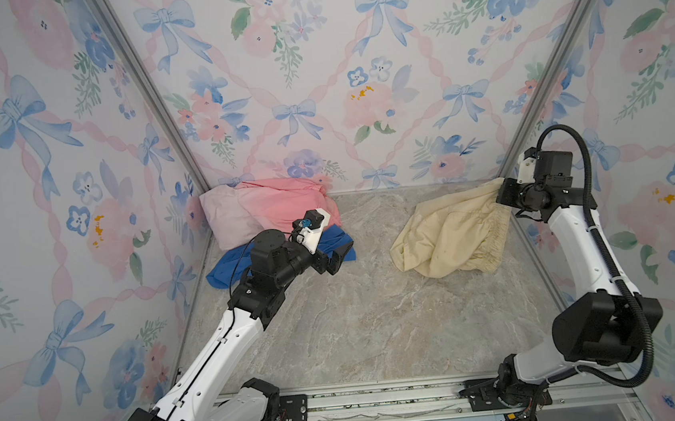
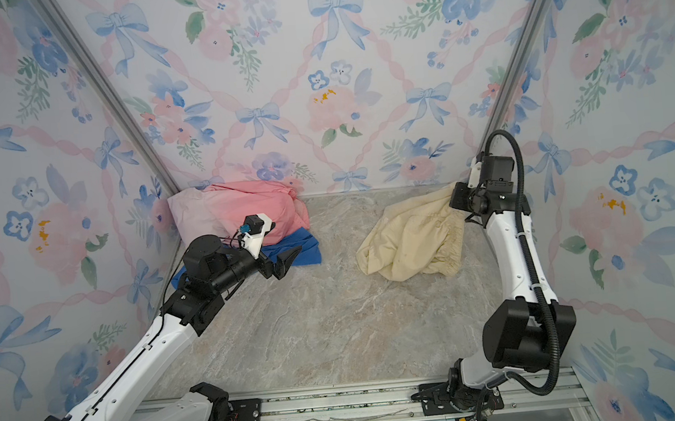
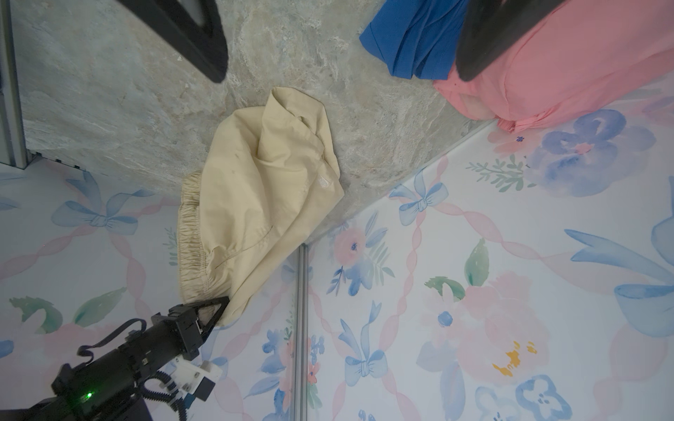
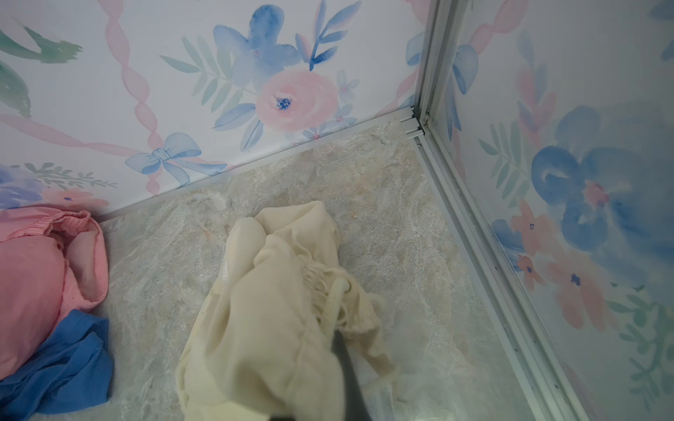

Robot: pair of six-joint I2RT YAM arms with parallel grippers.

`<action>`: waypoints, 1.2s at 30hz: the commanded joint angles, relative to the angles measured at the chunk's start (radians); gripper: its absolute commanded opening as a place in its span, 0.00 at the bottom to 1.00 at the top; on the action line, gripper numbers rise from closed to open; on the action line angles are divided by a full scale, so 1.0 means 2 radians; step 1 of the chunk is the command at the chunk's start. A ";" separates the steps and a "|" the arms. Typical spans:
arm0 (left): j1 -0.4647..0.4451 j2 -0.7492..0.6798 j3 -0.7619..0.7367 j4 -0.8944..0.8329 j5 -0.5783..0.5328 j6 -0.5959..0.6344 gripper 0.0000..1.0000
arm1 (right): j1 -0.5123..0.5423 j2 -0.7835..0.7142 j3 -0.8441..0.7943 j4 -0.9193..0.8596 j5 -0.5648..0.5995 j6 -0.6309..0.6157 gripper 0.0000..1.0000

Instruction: Pick out a specific cloth from the pile

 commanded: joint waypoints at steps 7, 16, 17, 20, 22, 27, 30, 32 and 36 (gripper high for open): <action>0.005 0.057 0.025 -0.037 -0.021 -0.007 0.98 | 0.101 0.049 0.007 0.036 0.036 -0.021 0.00; 0.006 0.061 0.025 -0.040 -0.018 -0.008 0.98 | 0.159 0.127 -0.025 0.091 -0.006 0.030 0.00; 0.006 0.062 0.025 -0.040 -0.015 -0.009 0.98 | 0.159 0.141 -0.023 0.091 -0.010 0.036 0.00; 0.006 0.063 0.026 -0.039 -0.009 -0.010 0.98 | 0.159 0.184 -0.018 0.089 -0.019 0.038 0.00; 0.006 0.065 0.025 -0.039 -0.004 -0.011 0.98 | 0.162 0.210 -0.011 0.085 -0.022 0.035 0.00; 0.006 0.066 0.024 -0.039 -0.001 -0.013 0.98 | 0.162 0.246 -0.012 0.110 -0.030 0.047 0.00; 0.006 0.067 0.024 -0.039 0.000 -0.012 0.98 | 0.165 0.257 -0.002 0.102 -0.020 0.042 0.07; 0.006 0.066 0.024 -0.039 0.000 -0.013 0.98 | 0.166 0.260 0.005 0.091 -0.009 0.033 0.13; 0.006 0.066 0.023 -0.039 0.000 -0.012 0.98 | 0.166 0.231 -0.001 0.085 0.011 0.016 0.43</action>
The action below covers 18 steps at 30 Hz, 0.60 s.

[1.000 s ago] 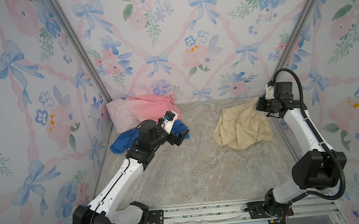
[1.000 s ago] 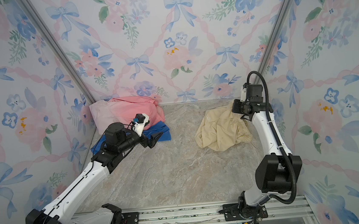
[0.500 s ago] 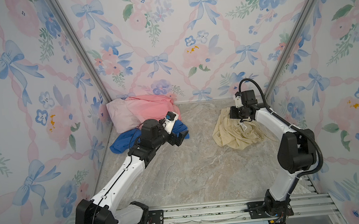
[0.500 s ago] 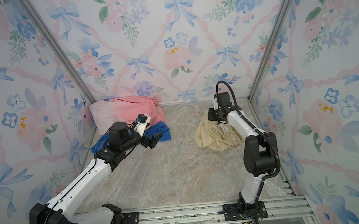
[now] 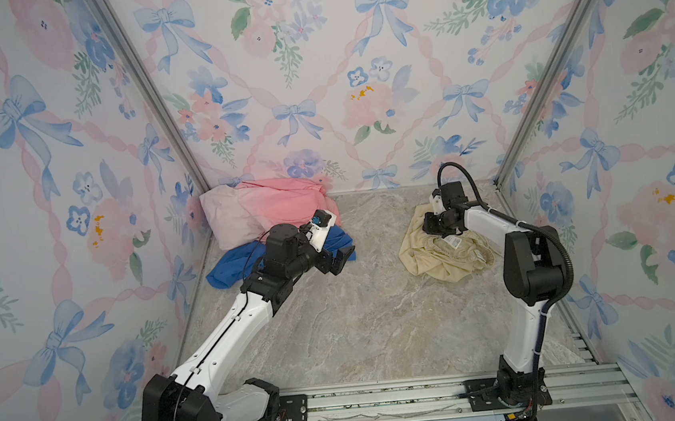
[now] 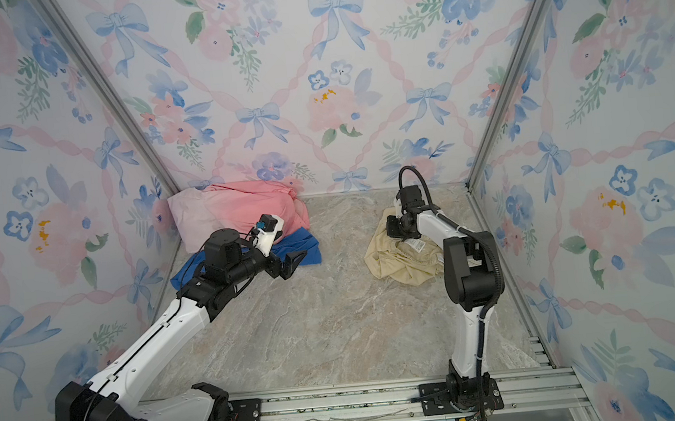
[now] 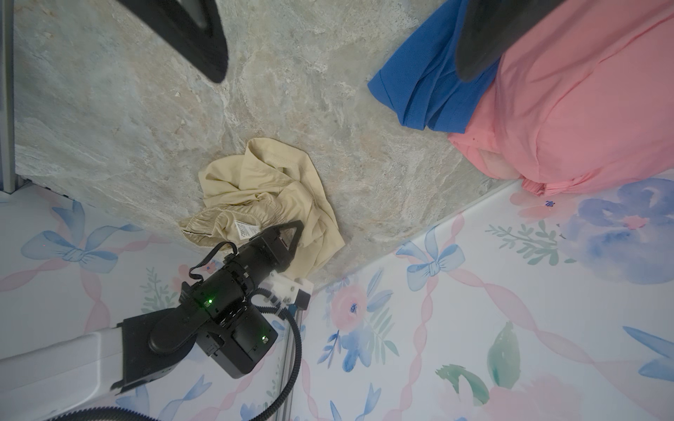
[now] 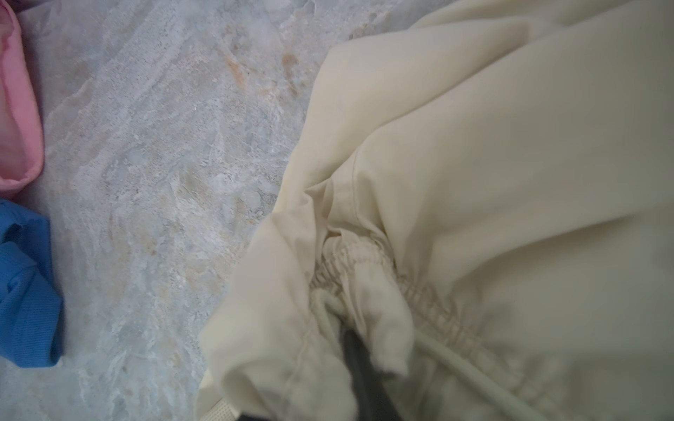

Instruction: Pick out a specific cloth from the pile

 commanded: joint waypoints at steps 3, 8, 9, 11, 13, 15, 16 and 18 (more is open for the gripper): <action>0.003 0.004 0.014 -0.005 0.012 -0.007 0.98 | 0.004 -0.070 -0.022 -0.001 0.036 -0.017 0.74; 0.003 0.001 0.013 -0.005 0.015 -0.009 0.98 | -0.008 -0.169 -0.081 0.008 0.062 -0.006 0.89; 0.004 0.000 0.012 -0.005 0.015 -0.010 0.98 | -0.021 -0.197 -0.107 0.019 0.062 0.009 0.90; 0.004 -0.003 0.011 -0.004 0.016 -0.011 0.98 | -0.057 -0.246 -0.162 0.046 0.045 0.049 0.90; 0.003 -0.006 0.011 -0.005 0.017 -0.012 0.98 | -0.103 -0.289 -0.214 0.064 0.031 0.087 0.91; 0.003 -0.009 0.010 -0.005 0.017 -0.012 0.98 | -0.154 -0.320 -0.253 0.058 0.030 0.106 0.92; 0.002 -0.010 0.010 -0.004 0.017 -0.013 0.98 | -0.177 -0.327 -0.264 0.051 0.023 0.108 0.92; 0.003 -0.011 0.009 -0.005 0.017 -0.013 0.98 | -0.220 -0.333 -0.281 0.037 -0.007 0.107 0.92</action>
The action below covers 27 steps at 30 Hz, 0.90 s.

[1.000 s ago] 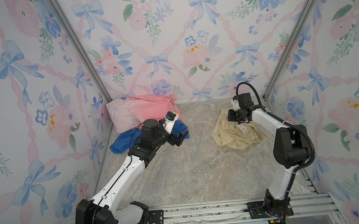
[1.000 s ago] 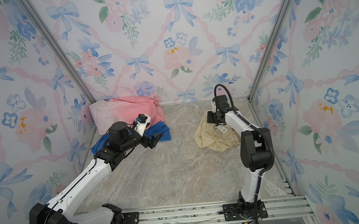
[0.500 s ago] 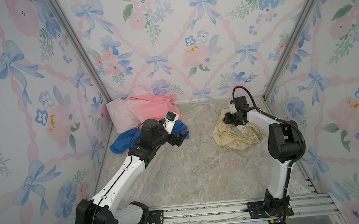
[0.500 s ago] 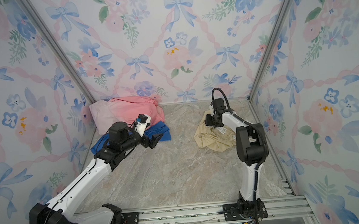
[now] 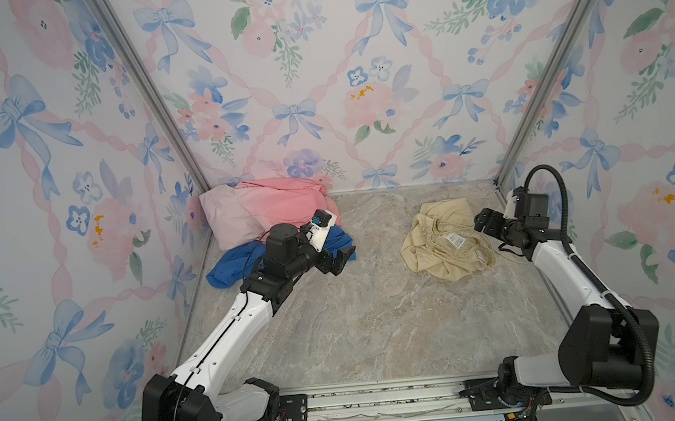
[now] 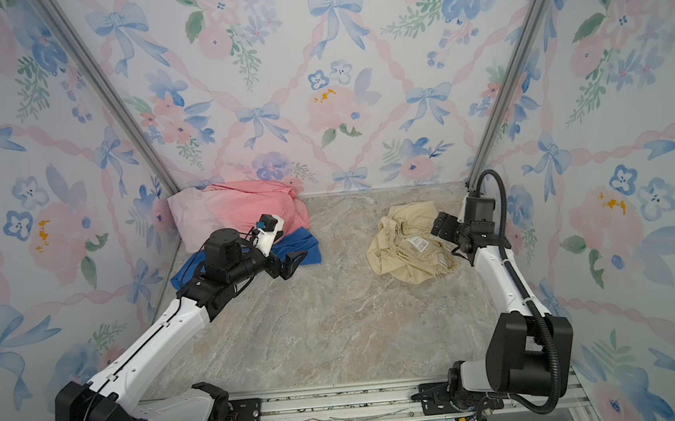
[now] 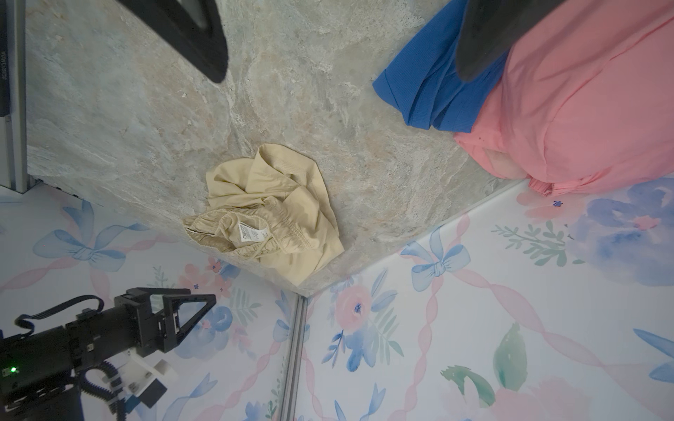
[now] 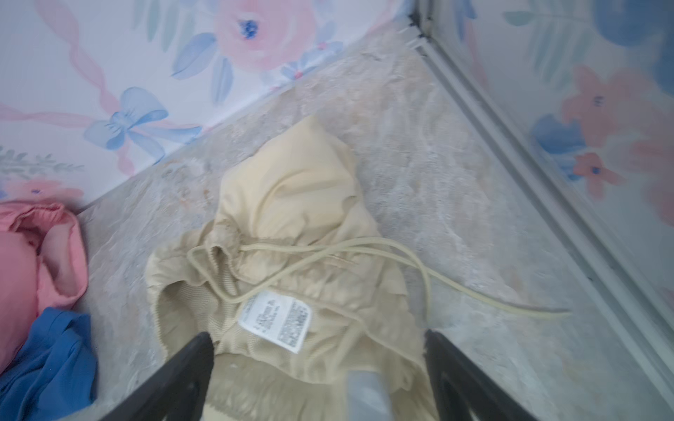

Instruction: Pick out a specific cloth from the pile

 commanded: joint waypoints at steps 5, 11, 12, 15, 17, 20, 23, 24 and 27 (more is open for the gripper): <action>0.003 -0.011 0.009 -0.004 0.009 -0.009 0.98 | -0.057 0.009 -0.057 -0.021 -0.076 0.015 0.92; 0.002 -0.009 0.006 -0.004 0.003 -0.008 0.98 | -0.056 0.042 -0.109 0.067 -0.119 0.048 0.92; 0.001 -0.008 0.006 -0.005 0.002 -0.007 0.98 | -0.054 0.053 -0.111 0.073 -0.125 0.051 0.92; 0.000 -0.008 0.006 -0.007 -0.001 -0.004 0.98 | -0.036 0.092 -0.107 0.091 -0.138 0.053 0.92; 0.000 -0.007 0.006 -0.007 -0.002 -0.004 0.98 | -0.015 0.114 -0.098 0.103 -0.132 0.053 0.92; -0.001 -0.005 0.007 -0.009 -0.005 -0.001 0.98 | 0.011 0.134 -0.081 0.116 -0.117 0.062 0.92; -0.002 -0.004 0.007 -0.010 -0.009 0.001 0.98 | 0.034 0.157 -0.057 0.115 -0.096 0.063 0.92; -0.002 -0.004 0.007 -0.011 -0.008 0.001 0.98 | 0.040 0.168 -0.048 0.112 -0.093 0.061 0.92; -0.002 -0.002 0.008 -0.011 -0.007 0.001 0.98 | 0.055 0.205 -0.007 0.088 -0.080 0.054 0.88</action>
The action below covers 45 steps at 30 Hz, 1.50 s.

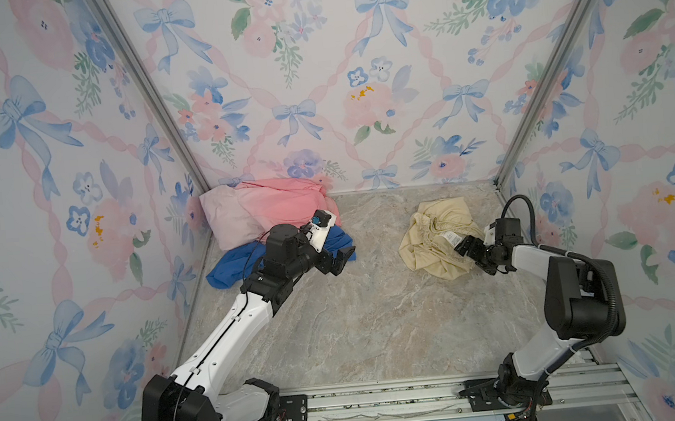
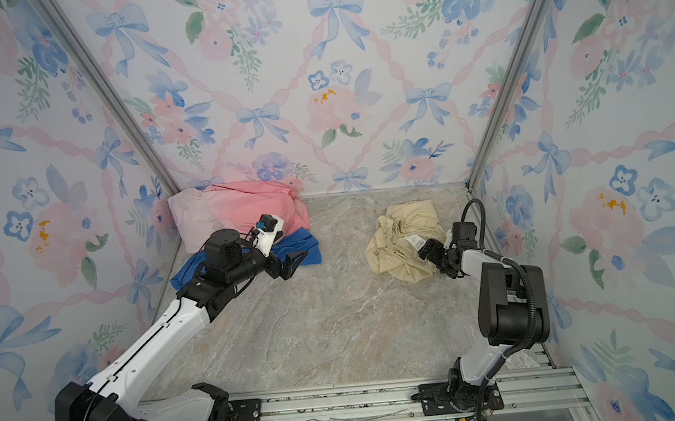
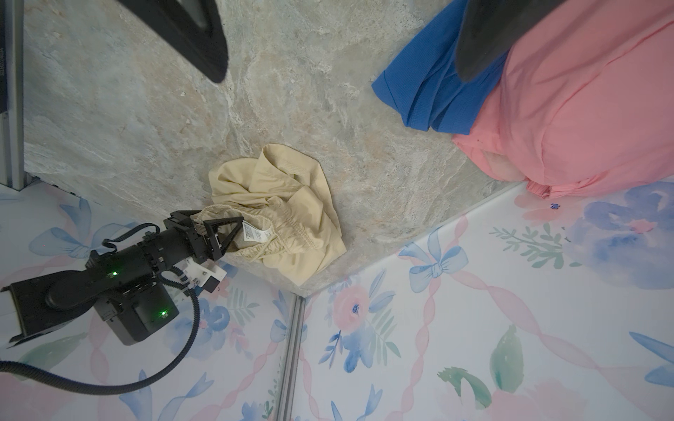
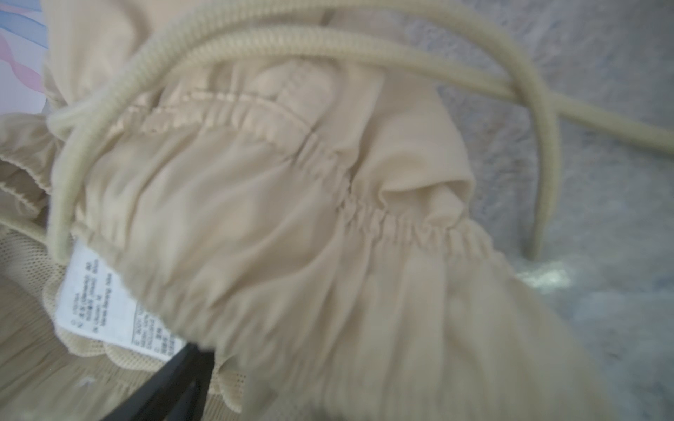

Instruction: Pick out a specific cloth from the pile

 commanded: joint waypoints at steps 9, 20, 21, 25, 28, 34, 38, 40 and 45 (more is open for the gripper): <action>-0.001 -0.007 0.008 -0.011 -0.005 0.005 0.98 | 0.021 0.079 0.133 -0.151 0.091 -0.078 0.00; -0.002 -0.013 0.010 -0.011 0.000 0.002 0.98 | 0.087 0.095 0.373 -0.376 0.422 -0.295 0.00; -0.001 -0.014 0.010 -0.011 0.000 0.002 0.98 | 0.097 0.106 0.392 -0.381 0.438 -0.315 0.00; -0.003 -0.016 0.007 -0.011 -0.005 0.002 0.98 | 0.154 0.153 0.446 -0.368 0.524 -0.423 0.00; -0.003 -0.018 0.006 -0.011 -0.007 0.003 0.98 | 0.195 0.182 0.456 -0.310 0.588 -0.506 0.00; -0.006 -0.018 0.005 -0.011 -0.008 0.003 0.98 | 0.240 0.275 0.530 -0.272 0.620 -0.596 0.00; -0.010 -0.019 0.003 -0.011 -0.013 0.006 0.98 | 0.253 0.350 0.602 -0.303 0.604 -0.600 0.00; -0.011 -0.021 0.002 -0.011 -0.015 0.008 0.98 | 0.258 0.378 0.629 -0.323 0.580 -0.581 0.00; -0.017 -0.022 -0.001 -0.011 -0.025 0.015 0.98 | 0.261 0.438 0.682 -0.396 0.514 -0.524 0.00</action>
